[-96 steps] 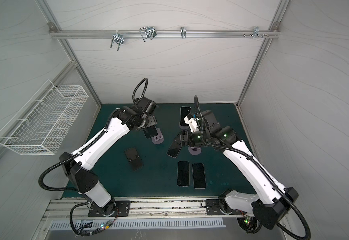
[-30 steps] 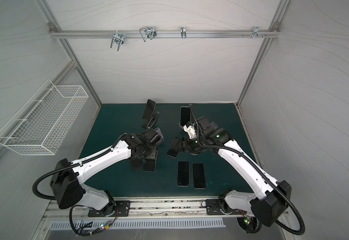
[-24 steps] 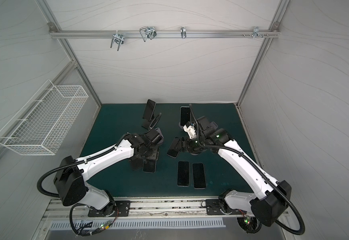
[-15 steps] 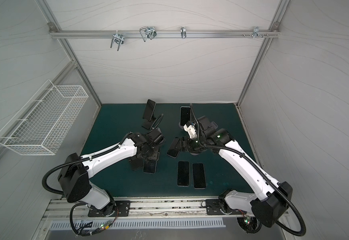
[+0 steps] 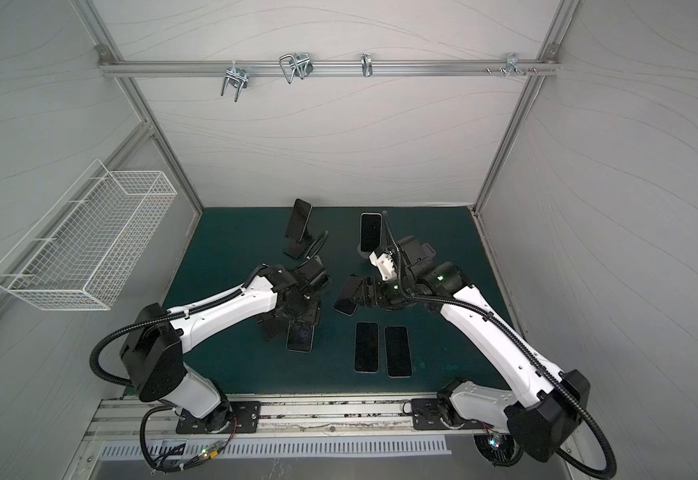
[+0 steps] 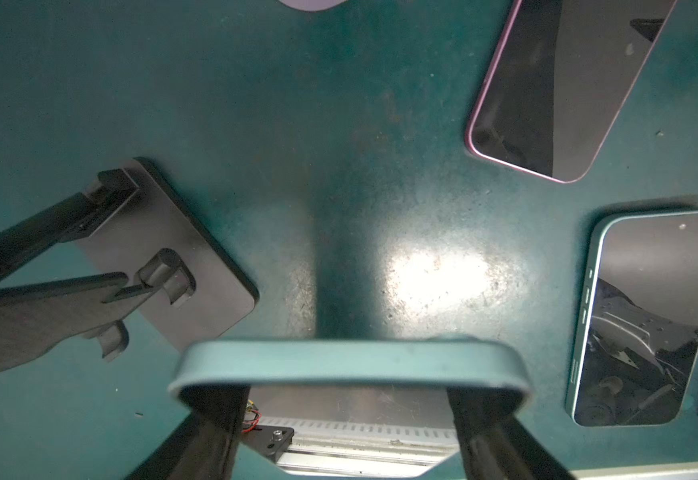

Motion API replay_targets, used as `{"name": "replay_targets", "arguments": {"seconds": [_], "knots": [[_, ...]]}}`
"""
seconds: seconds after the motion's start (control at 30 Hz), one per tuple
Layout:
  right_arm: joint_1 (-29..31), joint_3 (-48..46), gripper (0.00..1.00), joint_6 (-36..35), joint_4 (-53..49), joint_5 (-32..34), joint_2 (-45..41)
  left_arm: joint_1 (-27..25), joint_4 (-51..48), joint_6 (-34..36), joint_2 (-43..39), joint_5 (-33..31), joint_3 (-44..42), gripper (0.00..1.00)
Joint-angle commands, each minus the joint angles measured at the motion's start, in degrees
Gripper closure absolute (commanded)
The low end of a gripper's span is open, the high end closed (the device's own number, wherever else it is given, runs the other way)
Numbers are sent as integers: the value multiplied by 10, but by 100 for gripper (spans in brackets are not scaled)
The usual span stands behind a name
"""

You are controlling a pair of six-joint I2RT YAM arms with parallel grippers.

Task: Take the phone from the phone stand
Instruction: 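Lower the teal-edged phone flat onto the mat beside the black stand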

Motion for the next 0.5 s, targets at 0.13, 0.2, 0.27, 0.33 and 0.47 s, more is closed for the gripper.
{"name": "replay_targets", "arguments": {"seconds": [0.13,0.2,0.27,0.33,0.47], "knots": [[14,8,27,6,8,8,13,-1,9,-10,21,6,-4,40],[15,8,27,7,10,12,10,-1,11,-9,25,9,-8,40],[17,6,27,10,12,14,8,-1,13,-9,30,15,-11,40],[18,5,27,12,12,14,8,-1,13,-9,38,20,-12,40],[18,5,27,11,11,13,9,-1,15,-4,55,23,-6,40]]}}
